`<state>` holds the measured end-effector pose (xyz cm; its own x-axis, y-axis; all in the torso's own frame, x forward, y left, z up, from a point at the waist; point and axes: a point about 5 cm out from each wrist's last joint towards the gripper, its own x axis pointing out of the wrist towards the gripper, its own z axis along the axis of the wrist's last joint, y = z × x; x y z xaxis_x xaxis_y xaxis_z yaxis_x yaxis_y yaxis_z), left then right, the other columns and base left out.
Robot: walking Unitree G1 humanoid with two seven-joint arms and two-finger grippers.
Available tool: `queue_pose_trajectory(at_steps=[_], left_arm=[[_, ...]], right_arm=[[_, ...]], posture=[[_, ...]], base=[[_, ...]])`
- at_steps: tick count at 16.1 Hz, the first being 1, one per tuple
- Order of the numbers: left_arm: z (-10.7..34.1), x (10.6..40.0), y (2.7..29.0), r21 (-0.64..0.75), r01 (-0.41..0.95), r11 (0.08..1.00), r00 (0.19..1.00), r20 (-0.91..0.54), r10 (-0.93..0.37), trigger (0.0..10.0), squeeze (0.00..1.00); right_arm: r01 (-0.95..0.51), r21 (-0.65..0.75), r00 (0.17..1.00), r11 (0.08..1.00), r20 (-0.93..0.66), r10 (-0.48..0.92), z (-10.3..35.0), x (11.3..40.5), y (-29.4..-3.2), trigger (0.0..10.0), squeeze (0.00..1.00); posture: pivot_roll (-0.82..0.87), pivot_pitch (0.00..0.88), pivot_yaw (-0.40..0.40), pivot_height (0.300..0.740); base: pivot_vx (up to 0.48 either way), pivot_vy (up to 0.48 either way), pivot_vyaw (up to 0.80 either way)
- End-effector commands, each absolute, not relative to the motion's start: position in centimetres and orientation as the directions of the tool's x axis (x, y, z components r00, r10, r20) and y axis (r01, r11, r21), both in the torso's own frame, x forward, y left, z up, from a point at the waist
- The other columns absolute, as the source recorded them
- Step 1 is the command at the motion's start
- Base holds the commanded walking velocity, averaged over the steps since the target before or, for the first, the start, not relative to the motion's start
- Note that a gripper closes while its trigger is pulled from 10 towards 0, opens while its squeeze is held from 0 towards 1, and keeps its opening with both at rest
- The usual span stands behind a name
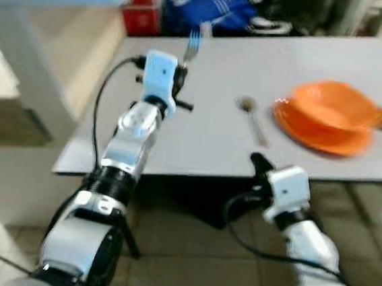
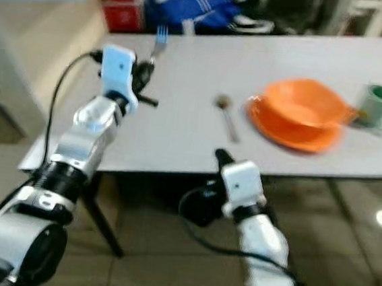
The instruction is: Setting the table
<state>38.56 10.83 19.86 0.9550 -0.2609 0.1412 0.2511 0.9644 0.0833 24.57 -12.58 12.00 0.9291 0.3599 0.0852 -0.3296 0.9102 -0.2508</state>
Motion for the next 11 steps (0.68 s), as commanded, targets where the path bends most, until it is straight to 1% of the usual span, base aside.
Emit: queue_pose_trajectory(at_steps=[1,2,3,8,11], left_arm=[[20.1,38.7,10.4,0.087,0.257,0.962,0.954,0.139,-0.267,0.0,1.00],[20.2,38.8,10.1,0.076,0.258,0.963,0.953,0.142,-0.266,0.0,1.00],[20.3,38.9,10.0,0.065,0.254,0.965,0.954,0.148,-0.261,0.0,1.00],[20.2,38.9,9.4,0.045,0.256,0.966,0.953,0.153,-0.260,0.0,1.00],[20.2,39.1,9.6,0.048,0.249,0.967,0.956,0.147,-0.253,0.0,1.00]], right_arm=[[-0.325,-0.266,0.928,0.907,0.092,0.360,12.2,24.6,-12.8,10.0,0.00],[-0.323,-0.265,0.930,0.909,0.092,0.357,12.2,24.5,-12.8,10.0,0.00],[-0.321,-0.265,0.930,0.909,0.092,0.356,12.2,24.5,-12.8,10.0,0.00],[-0.319,-0.268,0.931,0.909,0.092,0.354,12.2,24.3,-13.0,10.0,0.00],[-0.319,-0.268,0.931,0.909,0.092,0.353,12.2,24.3,-12.9,10.0,0.00]], posture=[[-0.26,0.008,0.115,0.702],[-0.26,0.009,0.117,0.702],[-0.27,0.011,0.118,0.702],[-0.27,0.018,0.121,0.702],[-0.27,0.021,0.122,0.702]], base=[[0.000,0.000,0.00],[0.000,0.000,0.00],[0.000,-0.244,0.00],[0.000,-0.414,0.00],[0.240,-0.412,0.00]])
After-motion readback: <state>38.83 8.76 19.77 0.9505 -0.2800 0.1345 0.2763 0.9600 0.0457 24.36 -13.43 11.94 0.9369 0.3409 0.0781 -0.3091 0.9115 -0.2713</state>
